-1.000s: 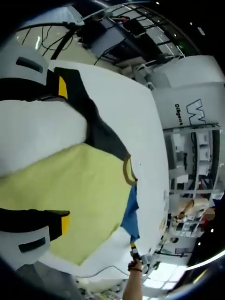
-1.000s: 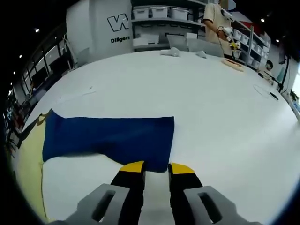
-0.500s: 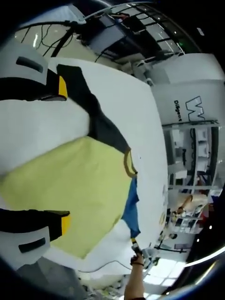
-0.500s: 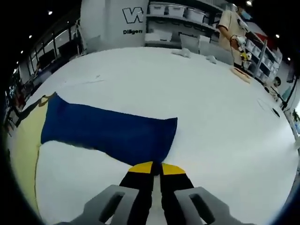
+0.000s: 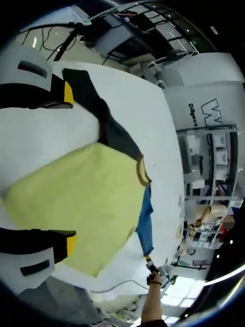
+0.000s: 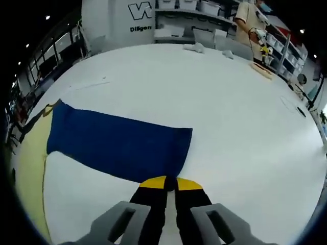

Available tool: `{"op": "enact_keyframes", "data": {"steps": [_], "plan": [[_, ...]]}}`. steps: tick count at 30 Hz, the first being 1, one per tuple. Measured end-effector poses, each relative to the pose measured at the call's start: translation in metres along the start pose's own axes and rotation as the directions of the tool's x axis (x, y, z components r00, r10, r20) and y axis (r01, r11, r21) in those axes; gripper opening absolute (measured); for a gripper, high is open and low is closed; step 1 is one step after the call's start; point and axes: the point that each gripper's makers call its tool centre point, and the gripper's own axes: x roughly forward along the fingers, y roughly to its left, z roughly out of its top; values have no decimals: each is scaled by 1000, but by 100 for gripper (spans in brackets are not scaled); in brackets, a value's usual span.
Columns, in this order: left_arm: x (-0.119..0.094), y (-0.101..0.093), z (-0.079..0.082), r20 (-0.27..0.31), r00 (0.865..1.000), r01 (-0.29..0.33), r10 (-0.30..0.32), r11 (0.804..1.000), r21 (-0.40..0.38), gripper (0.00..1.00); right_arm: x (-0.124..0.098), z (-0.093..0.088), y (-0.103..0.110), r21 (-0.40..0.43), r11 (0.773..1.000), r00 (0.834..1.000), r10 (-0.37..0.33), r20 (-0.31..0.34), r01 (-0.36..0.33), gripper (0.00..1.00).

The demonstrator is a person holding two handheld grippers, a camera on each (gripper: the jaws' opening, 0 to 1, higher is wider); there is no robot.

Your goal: Fold the garment on the visible template until the final outline fits inside the template.

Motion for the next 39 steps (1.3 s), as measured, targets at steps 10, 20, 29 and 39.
{"op": "enact_keyframes", "data": {"steps": [10, 20, 29, 39], "plan": [[-7, 2, 2, 9, 1000, -13, 13, 1000, 0, 99, -9, -8, 3, 33, 999, 1000, -6, -24, 7, 0], [-11, -1, 4, 21, 1000, -1, 1, 1000, -2, 99, -11, -16, 0, 43, 999, 999, -11, -32, 13, 0], [-14, -3, 9, 31, 999, 5, -5, 1000, 4, 99, -15, -13, 0, 105, 994, 999, -31, -14, 32, 0], [-18, -8, 6, 33, 999, 11, -11, 1000, -6, 99, -15, -11, 11, 160, 987, 999, 2, 39, -9, 25]]}}
